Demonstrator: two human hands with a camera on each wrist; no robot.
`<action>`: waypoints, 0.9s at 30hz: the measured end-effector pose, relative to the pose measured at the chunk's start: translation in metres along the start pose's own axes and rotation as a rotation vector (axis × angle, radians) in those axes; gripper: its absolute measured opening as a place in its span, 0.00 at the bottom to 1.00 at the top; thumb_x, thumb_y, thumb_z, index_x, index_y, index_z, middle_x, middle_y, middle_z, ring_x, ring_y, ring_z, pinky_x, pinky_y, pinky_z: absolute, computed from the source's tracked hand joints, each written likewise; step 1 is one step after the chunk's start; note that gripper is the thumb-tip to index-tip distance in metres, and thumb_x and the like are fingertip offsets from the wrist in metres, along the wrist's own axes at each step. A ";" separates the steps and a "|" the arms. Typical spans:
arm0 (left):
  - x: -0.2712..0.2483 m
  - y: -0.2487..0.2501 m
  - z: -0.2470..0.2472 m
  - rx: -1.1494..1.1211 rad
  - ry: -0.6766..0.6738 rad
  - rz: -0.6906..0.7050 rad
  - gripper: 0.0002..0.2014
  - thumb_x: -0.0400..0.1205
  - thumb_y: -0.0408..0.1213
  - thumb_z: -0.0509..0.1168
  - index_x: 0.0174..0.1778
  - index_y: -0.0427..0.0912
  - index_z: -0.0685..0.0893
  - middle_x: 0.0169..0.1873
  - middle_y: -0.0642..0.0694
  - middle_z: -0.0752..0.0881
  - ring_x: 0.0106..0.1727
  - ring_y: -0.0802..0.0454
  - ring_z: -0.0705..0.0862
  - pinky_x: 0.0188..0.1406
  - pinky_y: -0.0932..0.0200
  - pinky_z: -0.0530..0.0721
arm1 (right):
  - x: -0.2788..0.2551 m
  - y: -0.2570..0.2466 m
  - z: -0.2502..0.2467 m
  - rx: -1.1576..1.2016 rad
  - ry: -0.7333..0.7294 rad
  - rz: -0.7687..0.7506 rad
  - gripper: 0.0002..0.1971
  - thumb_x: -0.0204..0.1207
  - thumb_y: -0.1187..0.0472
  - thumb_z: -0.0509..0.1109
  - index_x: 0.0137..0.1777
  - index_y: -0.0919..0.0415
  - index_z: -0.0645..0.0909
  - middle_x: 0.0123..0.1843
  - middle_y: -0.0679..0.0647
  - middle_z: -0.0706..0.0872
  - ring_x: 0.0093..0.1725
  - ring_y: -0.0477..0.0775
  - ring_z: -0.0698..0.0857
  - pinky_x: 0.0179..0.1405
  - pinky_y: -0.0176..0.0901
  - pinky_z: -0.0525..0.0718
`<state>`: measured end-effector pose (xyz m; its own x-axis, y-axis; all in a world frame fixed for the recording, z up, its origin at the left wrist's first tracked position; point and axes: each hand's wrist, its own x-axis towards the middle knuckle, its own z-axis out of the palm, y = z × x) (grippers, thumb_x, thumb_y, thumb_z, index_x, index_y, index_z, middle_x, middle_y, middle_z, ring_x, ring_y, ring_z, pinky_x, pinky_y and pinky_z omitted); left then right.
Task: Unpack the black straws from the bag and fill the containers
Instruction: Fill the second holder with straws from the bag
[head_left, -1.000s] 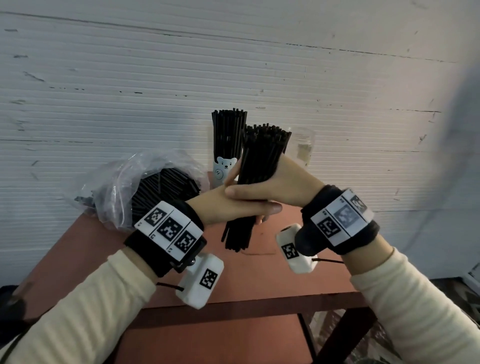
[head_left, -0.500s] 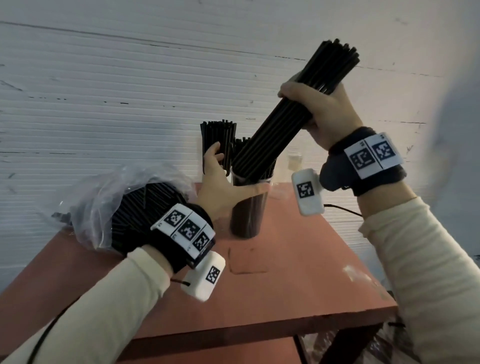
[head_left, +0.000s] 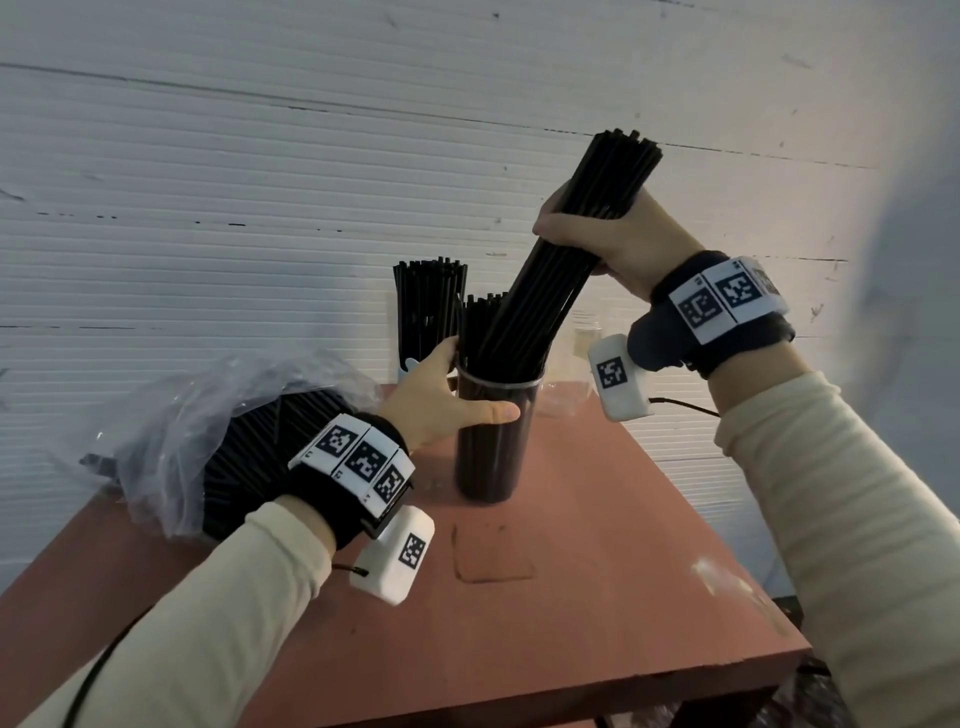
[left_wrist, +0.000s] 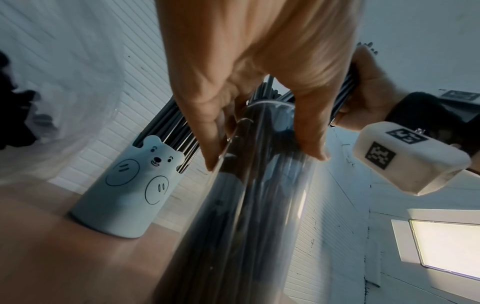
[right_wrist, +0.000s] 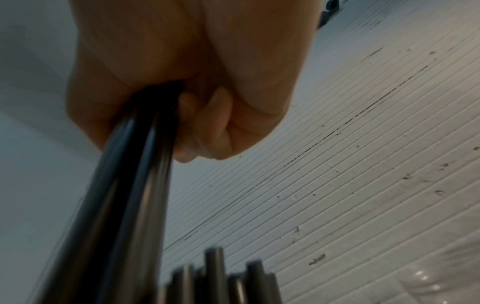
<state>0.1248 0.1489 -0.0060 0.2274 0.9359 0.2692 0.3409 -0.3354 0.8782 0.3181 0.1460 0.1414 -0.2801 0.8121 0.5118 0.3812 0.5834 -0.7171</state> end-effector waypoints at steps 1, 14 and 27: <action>0.000 -0.001 0.000 -0.016 -0.001 -0.003 0.41 0.65 0.42 0.83 0.74 0.52 0.72 0.65 0.56 0.82 0.68 0.56 0.79 0.74 0.52 0.74 | -0.001 0.001 0.003 -0.042 -0.029 0.002 0.03 0.72 0.60 0.76 0.40 0.54 0.84 0.36 0.49 0.84 0.39 0.53 0.82 0.35 0.45 0.76; -0.003 0.000 0.001 -0.060 -0.036 0.002 0.47 0.54 0.57 0.81 0.69 0.61 0.68 0.64 0.60 0.80 0.70 0.56 0.78 0.75 0.47 0.74 | -0.016 0.031 0.042 -0.342 -0.149 0.042 0.28 0.59 0.25 0.73 0.54 0.40 0.79 0.59 0.47 0.83 0.66 0.55 0.79 0.67 0.58 0.78; -0.001 -0.001 0.002 -0.084 -0.023 0.045 0.42 0.66 0.40 0.83 0.73 0.59 0.70 0.63 0.62 0.81 0.70 0.58 0.78 0.73 0.53 0.75 | -0.034 0.023 0.072 -0.484 0.127 -0.318 0.15 0.83 0.59 0.63 0.64 0.67 0.78 0.67 0.53 0.77 0.64 0.48 0.78 0.67 0.34 0.74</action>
<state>0.1255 0.1485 -0.0081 0.2624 0.9168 0.3010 0.2520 -0.3662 0.8958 0.2726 0.1313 0.0735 -0.3502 0.5742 0.7401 0.6628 0.7102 -0.2374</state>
